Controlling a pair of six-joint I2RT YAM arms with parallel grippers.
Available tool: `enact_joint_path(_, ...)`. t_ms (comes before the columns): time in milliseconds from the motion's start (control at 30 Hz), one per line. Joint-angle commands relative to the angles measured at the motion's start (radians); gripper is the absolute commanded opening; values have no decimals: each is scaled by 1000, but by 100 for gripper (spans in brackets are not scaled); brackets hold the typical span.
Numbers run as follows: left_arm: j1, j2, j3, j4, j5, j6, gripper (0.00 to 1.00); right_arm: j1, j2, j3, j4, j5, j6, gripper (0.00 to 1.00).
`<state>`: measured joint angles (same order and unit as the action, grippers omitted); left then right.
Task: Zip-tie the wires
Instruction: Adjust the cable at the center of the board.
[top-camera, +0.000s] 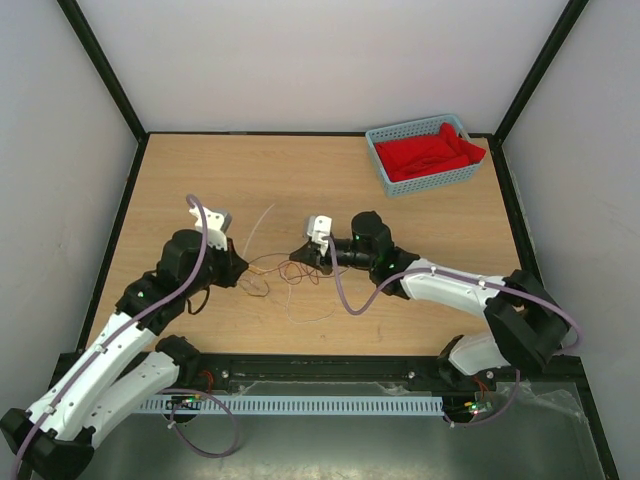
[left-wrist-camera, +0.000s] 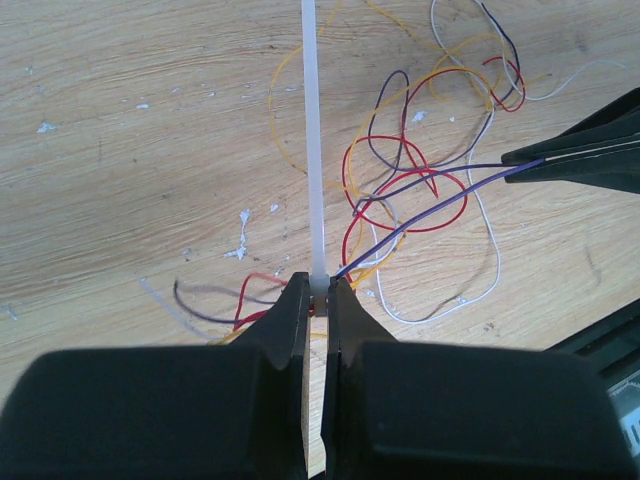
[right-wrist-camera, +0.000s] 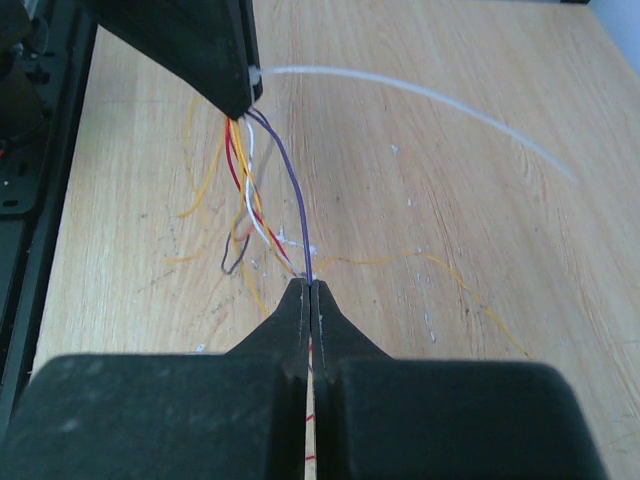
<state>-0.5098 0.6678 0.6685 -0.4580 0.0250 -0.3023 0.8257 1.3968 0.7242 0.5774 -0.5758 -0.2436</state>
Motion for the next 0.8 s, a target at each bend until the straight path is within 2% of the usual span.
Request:
enact_joint_path(0,8,-25,13,-15,-33,3,0,-3,-3,-11,-21,35,2,0)
enact_joint_path(100,21,-34,10,-29,-55,-1,0,-20,-50,-49,-25,105,16,0)
enact_joint_path(267,49,-39,18,-54,-69,2,0,-96,-110,-89,-50,112,64,0)
enact_joint_path(467,69,-45,25,-63,-78,10,0,-109,-117,-103,-53,112,72,0)
enact_joint_path(567,78,-50,25,-71,-87,10,0,-120,-129,-106,-73,180,63,0)
enact_joint_path(767,89,-53,28,-72,-81,8,0,-134,-130,-110,-41,56,75,0)
